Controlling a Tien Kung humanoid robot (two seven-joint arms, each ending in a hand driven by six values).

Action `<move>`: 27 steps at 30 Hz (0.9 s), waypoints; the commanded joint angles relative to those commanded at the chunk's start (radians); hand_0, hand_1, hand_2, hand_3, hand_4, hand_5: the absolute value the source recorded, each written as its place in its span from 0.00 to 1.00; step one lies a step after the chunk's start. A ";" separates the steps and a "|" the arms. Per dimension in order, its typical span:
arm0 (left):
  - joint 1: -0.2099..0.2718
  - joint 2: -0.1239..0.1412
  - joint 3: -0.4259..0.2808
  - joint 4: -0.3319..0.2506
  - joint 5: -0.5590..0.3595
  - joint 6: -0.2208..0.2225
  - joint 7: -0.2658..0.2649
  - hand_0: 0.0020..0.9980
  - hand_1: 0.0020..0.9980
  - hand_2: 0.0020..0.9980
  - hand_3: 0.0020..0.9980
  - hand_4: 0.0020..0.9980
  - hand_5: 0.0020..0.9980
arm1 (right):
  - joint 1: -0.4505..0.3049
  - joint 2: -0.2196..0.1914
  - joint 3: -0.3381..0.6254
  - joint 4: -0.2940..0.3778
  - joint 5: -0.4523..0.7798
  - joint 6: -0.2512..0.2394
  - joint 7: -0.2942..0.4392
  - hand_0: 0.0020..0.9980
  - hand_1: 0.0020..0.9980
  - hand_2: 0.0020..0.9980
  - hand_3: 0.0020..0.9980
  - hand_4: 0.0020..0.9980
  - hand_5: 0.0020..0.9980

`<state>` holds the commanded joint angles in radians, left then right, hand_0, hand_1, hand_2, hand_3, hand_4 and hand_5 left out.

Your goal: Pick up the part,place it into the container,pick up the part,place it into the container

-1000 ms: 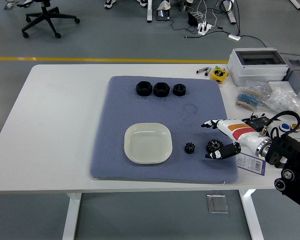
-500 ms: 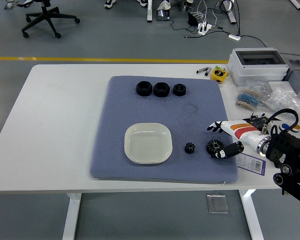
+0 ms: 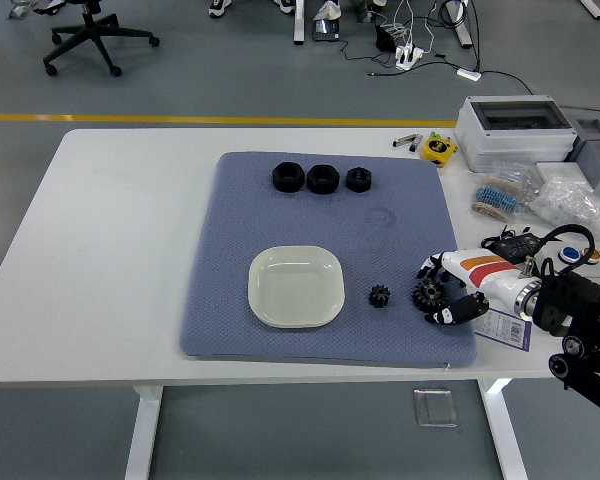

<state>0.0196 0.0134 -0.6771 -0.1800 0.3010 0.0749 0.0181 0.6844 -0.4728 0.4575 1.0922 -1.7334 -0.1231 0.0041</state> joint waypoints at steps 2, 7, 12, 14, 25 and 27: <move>0.000 0.000 0.006 0.000 -0.007 0.000 -0.002 0.86 0.82 0.85 0.61 0.55 0.78 | 0.001 0.000 -0.002 -0.002 -0.007 -0.007 0.007 0.39 0.49 0.59 0.61 0.87 0.25; 0.000 0.002 0.038 0.000 -0.037 -0.001 -0.006 0.86 0.82 0.85 0.61 0.55 0.78 | 0.005 0.004 -0.007 -0.011 -0.034 -0.012 0.011 0.33 0.41 0.53 0.52 0.72 0.17; -0.001 0.002 0.048 0.000 -0.048 -0.001 -0.008 0.86 0.82 0.85 0.61 0.55 0.78 | 0.007 0.005 -0.007 -0.009 -0.045 -0.009 0.012 0.25 0.36 0.50 0.50 0.62 0.14; -0.001 0.003 0.053 0.000 -0.052 -0.001 -0.009 0.86 0.82 0.85 0.61 0.55 0.78 | 0.007 0.005 -0.006 -0.007 -0.048 -0.004 0.014 0.25 0.36 0.50 0.50 0.62 0.14; 0.000 0.006 0.053 0.000 -0.041 -0.002 -0.003 0.86 0.82 0.85 0.61 0.55 0.78 | 0.001 -0.009 0.010 0.030 -0.041 0.001 0.035 0.14 0.25 0.46 0.48 0.48 0.14; 0.002 0.007 0.047 0.000 -0.035 -0.003 -0.002 0.86 0.82 0.85 0.61 0.55 0.78 | 0.001 -0.013 0.012 0.047 -0.045 0.006 0.036 0.14 0.25 0.46 0.48 0.48 0.14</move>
<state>0.0211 0.0207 -0.6303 -0.1800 0.2660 0.0718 0.0158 0.6856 -0.4858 0.4693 1.1387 -1.7786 -0.1171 0.0401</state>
